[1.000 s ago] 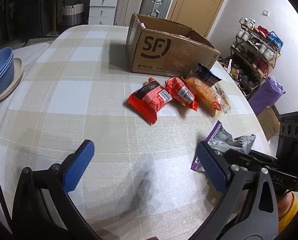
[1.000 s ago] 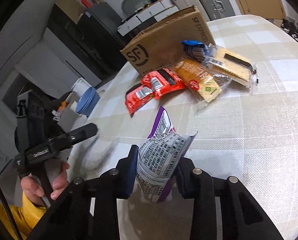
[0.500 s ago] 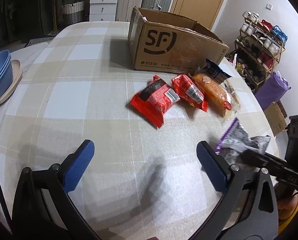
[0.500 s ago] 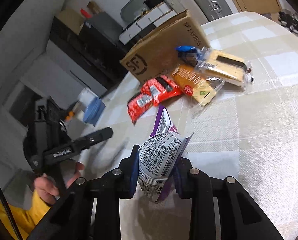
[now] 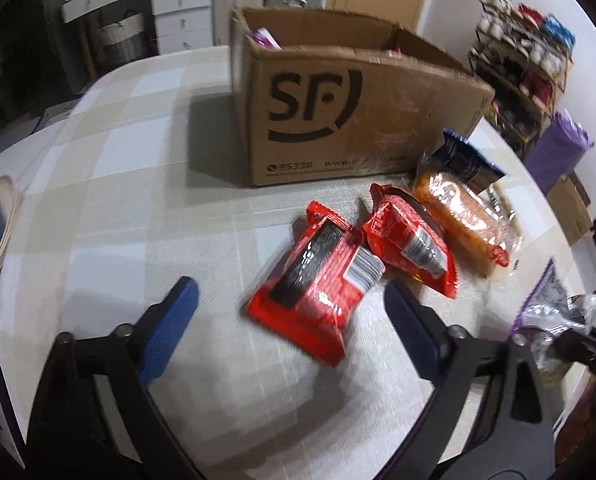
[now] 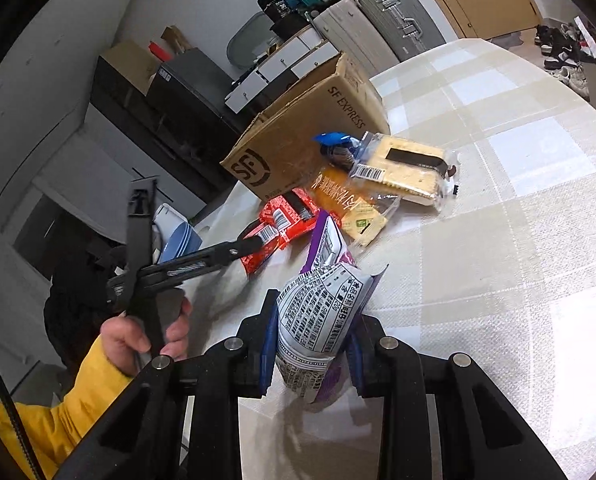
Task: Organize snacks
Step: 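Grasp the red snack packet with the left gripper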
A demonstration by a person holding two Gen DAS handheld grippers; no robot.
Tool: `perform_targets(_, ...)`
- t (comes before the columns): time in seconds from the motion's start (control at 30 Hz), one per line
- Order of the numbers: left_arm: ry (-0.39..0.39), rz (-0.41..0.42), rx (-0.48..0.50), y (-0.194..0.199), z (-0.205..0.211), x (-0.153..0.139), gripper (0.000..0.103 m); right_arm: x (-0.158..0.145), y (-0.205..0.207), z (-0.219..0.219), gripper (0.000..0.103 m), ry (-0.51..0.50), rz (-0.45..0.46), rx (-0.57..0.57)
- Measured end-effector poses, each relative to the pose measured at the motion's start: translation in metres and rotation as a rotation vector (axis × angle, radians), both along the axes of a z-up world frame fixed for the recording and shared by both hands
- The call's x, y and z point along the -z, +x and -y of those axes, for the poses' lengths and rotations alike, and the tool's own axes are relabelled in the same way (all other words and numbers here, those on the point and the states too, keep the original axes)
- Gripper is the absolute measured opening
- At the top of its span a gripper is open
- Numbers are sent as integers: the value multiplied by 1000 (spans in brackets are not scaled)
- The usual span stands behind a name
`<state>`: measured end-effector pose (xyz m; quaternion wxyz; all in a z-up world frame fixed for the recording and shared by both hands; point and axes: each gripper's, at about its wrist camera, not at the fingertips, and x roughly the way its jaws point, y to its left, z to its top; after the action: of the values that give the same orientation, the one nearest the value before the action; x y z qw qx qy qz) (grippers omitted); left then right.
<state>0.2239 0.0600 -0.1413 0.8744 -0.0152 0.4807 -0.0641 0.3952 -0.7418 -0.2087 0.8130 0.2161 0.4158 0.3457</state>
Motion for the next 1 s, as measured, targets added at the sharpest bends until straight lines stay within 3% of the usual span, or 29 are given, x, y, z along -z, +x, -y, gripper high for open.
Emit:
perform_targets(0.1, 2, -34, 15, 13, 2, 10, 87, 0, 1, 1, 29, -1, 7, 1)
perform_targets(0.2, 30, -13, 38, 19, 6, 10, 83, 4, 6, 1, 29, 3, -5, 2)
perform_targets(0.3, 41, 7, 73, 24, 11, 7, 57, 6, 6, 2, 29, 5, -18, 7)
perform_targets(0.43, 38, 16, 103, 24, 13, 6, 42, 6, 5, 3, 29, 3, -22, 12)
perform_targets(0.7, 68, 32, 95, 6, 10, 0, 41, -1, 1, 2, 29, 2, -10, 21)
perform_targets(1.0, 38, 65, 69, -33, 5, -23, 41, -24, -12, -4, 29, 12, 52, 15)
